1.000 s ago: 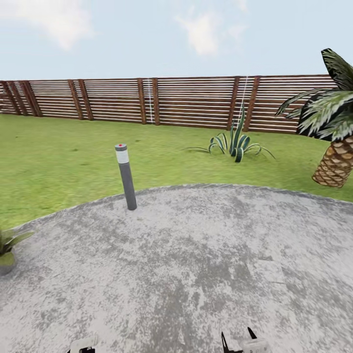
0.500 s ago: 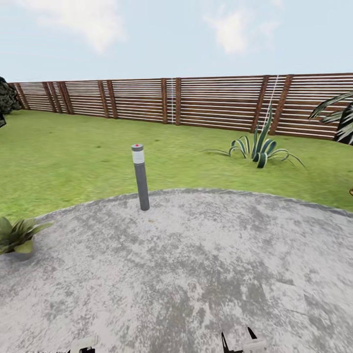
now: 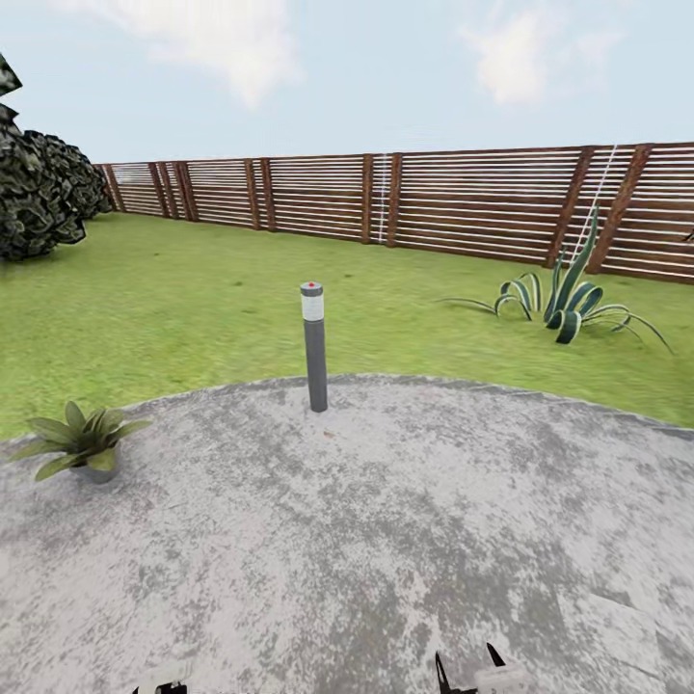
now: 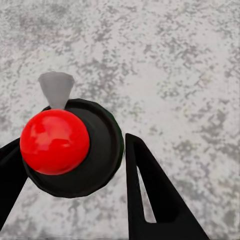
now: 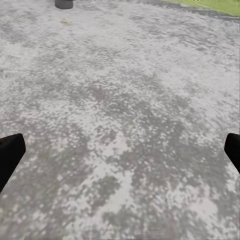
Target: Pick up the pesticide atomizer in the garden and spray insectifuge to fully cover both potted plants in the garden.
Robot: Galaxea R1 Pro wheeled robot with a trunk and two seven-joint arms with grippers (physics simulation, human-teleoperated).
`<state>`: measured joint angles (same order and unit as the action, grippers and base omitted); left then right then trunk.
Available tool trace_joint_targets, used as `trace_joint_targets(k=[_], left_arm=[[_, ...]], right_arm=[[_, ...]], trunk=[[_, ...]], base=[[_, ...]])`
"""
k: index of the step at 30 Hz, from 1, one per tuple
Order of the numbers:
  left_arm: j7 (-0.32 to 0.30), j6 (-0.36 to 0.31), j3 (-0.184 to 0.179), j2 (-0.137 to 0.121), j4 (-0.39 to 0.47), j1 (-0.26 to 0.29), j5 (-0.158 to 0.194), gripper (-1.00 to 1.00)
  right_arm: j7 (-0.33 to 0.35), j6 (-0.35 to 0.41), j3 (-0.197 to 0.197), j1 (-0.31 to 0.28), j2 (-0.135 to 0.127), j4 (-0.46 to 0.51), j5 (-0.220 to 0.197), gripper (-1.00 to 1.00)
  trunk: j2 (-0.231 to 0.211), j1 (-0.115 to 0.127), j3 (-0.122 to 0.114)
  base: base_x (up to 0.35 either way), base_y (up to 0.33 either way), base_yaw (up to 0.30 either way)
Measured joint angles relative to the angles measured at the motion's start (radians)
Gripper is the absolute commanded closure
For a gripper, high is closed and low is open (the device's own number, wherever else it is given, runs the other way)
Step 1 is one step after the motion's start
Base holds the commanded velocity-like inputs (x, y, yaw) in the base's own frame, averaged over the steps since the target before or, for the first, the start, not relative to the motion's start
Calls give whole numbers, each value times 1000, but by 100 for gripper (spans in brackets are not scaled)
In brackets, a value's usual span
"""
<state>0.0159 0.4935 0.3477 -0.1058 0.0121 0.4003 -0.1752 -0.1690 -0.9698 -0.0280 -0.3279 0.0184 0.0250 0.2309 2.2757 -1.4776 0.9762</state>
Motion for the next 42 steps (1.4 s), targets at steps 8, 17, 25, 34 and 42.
trace_joint_targets(k=[8,17,25,34,42], left_arm=[[0,0,0,0,0,0,0,100],[-1,0,0,0,0,0,0,100],[0,-1,0,0,0,0,0,100],[0,-1,0,0,0,0,0,100],[0,-1,0,0,0,0,0,100]], right_arm=[[0,0,0,0,1,0,0,-100],[0,0,0,0,0,0,0,-100],[0,-1,0,0,2,0,-1,-100],[-5,-2,3,0,6,2,-3,-100],[-5,-2,3,0,8,2,-3,-100]], trunk=[[0,0,0],[0,0,0],[0,0,0],[0,0,0],[0,0,1]], base=[[0,0,278],[0,0,278],[0,0,278],[0,0,280],[0,0,281]])
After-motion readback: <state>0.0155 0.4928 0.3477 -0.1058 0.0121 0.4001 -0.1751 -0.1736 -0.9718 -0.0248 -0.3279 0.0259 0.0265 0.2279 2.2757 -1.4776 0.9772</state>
